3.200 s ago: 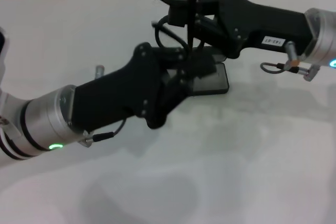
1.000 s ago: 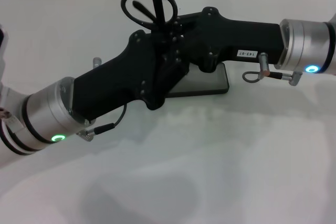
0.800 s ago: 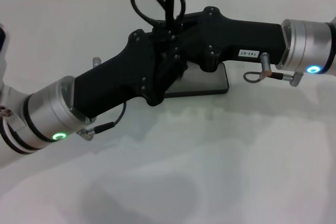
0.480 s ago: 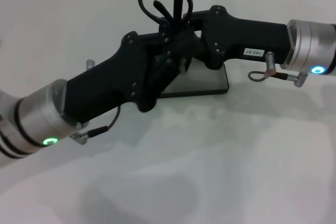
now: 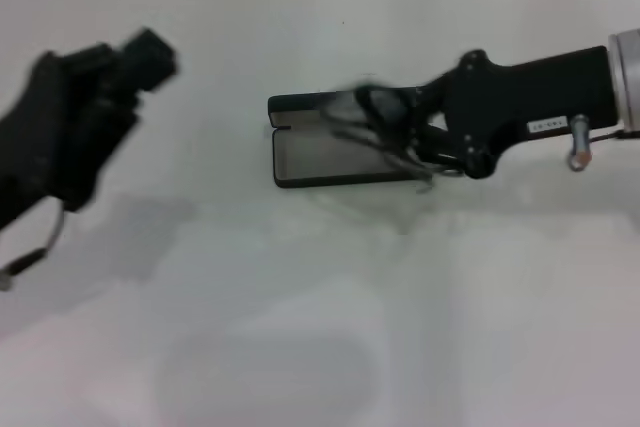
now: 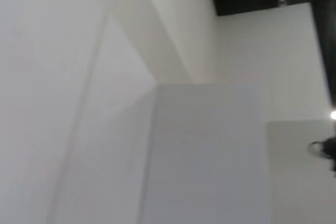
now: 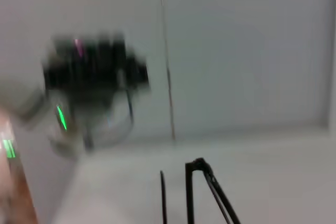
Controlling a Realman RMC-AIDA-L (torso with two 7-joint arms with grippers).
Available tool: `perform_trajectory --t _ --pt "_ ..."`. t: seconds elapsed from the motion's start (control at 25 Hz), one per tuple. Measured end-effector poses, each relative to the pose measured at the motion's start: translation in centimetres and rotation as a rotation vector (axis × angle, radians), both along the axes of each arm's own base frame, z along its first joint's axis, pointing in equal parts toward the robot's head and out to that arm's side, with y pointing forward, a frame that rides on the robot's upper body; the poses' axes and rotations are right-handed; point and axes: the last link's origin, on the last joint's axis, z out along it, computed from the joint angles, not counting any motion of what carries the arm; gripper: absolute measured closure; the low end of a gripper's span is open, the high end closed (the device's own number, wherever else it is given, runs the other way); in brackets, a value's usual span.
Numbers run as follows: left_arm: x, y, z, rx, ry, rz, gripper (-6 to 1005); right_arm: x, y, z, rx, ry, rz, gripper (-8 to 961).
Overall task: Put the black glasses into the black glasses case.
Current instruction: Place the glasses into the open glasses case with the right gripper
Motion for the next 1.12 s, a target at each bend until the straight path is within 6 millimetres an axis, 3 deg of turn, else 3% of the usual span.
perform_trajectory --t 0.12,0.24,0.36,0.52,0.68,1.12 --pt "-1.1 -0.2 1.1 0.037 -0.006 0.048 935 -1.8 -0.2 0.6 0.095 -0.233 -0.015 844" --pt "-1.3 -0.3 1.1 0.054 -0.003 0.062 935 -3.7 0.0 -0.1 0.143 -0.391 -0.029 838" --pt "-1.3 -0.4 0.7 0.063 -0.001 0.066 935 -5.2 0.3 -3.0 0.144 -0.551 -0.053 831" --pt "-1.5 -0.4 0.3 0.063 -0.002 0.082 935 -5.8 1.2 -6.3 0.196 -0.668 -0.061 823" --pt "-1.5 -0.5 0.3 0.062 -0.003 0.085 935 -5.8 2.0 -8.1 0.258 -0.739 -0.073 815" --pt "-1.7 -0.4 0.5 0.079 0.001 0.089 934 -5.5 2.8 -9.9 0.326 -0.721 -0.028 792"
